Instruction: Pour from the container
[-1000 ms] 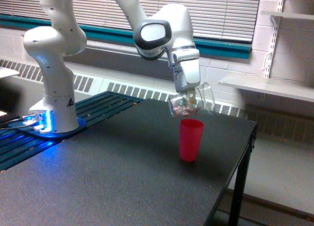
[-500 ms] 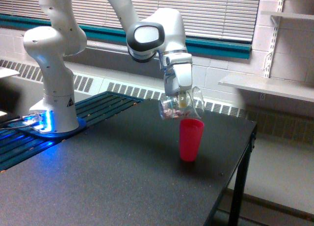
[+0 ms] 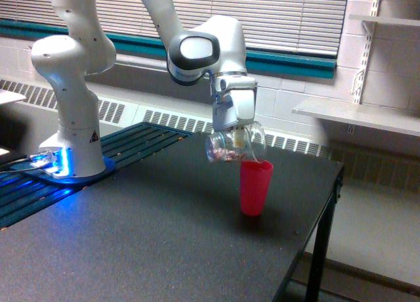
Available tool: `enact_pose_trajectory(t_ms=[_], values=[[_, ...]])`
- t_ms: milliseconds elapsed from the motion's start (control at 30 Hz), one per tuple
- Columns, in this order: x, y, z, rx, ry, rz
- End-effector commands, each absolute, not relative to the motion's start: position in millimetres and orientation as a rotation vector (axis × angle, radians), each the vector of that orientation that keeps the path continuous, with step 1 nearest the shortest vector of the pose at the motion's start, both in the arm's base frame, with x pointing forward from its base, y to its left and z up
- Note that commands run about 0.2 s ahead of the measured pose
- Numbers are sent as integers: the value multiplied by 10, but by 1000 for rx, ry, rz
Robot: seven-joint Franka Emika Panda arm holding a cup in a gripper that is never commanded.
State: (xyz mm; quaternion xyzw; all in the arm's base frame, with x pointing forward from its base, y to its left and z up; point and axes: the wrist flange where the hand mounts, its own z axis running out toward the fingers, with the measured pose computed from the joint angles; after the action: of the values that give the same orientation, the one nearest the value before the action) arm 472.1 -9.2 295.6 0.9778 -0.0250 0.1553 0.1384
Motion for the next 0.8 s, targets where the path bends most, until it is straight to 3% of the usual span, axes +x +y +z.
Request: enact_pose_trajectory(t_ms=[33,800], values=[[4700,30,2907,2803,26,409],[4759,188,2924,2712,159,325]])
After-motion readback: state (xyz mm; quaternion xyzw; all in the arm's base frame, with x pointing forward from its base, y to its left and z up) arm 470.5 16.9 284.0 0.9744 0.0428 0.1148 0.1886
